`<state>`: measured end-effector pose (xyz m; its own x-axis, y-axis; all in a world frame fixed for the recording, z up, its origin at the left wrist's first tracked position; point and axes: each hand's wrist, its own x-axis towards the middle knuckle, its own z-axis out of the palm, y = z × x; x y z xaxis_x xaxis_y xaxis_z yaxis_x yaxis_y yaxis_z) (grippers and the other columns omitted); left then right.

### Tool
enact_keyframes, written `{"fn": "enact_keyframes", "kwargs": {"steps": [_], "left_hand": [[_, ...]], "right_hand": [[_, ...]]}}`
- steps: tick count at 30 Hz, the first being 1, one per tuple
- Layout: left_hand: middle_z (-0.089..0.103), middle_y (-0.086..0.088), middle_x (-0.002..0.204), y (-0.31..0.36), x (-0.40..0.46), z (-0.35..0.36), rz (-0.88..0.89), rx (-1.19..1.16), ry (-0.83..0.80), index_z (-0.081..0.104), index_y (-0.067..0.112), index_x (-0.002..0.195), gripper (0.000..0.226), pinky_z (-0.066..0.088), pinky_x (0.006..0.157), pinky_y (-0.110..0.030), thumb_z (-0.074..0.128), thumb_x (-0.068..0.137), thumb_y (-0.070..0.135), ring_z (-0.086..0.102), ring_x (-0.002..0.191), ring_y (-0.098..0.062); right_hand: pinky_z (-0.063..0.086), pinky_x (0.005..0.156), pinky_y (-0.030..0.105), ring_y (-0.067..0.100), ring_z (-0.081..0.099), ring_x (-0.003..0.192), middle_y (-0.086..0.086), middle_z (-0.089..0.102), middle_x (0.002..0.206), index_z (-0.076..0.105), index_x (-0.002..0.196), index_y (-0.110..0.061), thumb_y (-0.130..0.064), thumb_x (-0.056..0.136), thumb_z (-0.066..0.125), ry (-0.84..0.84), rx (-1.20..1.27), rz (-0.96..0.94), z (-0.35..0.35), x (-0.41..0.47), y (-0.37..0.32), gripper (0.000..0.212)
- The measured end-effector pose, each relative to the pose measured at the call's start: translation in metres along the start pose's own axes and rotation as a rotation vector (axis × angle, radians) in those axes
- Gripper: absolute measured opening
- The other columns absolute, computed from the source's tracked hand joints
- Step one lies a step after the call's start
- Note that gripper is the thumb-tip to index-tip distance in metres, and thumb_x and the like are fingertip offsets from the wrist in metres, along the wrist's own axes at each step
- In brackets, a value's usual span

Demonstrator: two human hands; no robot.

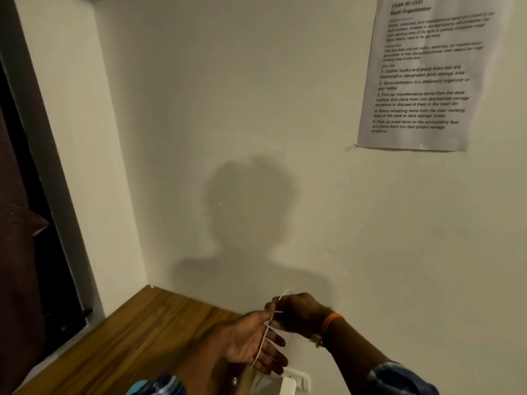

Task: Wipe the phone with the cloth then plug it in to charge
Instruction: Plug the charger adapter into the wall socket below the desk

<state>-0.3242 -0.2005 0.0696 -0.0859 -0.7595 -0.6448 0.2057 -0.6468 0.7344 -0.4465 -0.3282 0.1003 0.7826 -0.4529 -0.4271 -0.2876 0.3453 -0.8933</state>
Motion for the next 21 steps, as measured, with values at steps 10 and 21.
{"fn": "enact_keyframes", "kwargs": {"steps": [10, 21], "left_hand": [[0.068, -0.002, 0.075, 0.024, -0.095, -0.013, 0.09, 0.513, 0.428, 0.069, 0.002, 0.117, 0.028, 0.053, 0.056, -0.024, 0.061, 0.094, 0.017, 0.062, 0.058, -0.011], [0.07, 0.002, 0.107, 0.006, -0.221, -0.034, 0.139, 1.238, 0.784, 0.072, 0.026, 0.109, 0.033, 0.057, 0.082, -0.033, 0.063, 0.084, 0.046, 0.064, 0.091, -0.014]], "right_hand": [[0.062, 0.054, 0.039, 0.032, 0.075, 0.062, 0.021, 0.077, 0.081, 0.067, 0.091, 0.005, -0.026, 0.083, 0.079, 0.192, -0.585, 0.081, 0.026, -0.02, -0.027, 0.034], [0.06, 0.092, 0.042, 0.022, 0.072, 0.099, 0.003, 0.078, 0.102, 0.078, 0.104, -0.013, -0.055, 0.086, 0.069, -0.122, -0.724, -0.285, 0.16, -0.036, -0.085, 0.047]]}}
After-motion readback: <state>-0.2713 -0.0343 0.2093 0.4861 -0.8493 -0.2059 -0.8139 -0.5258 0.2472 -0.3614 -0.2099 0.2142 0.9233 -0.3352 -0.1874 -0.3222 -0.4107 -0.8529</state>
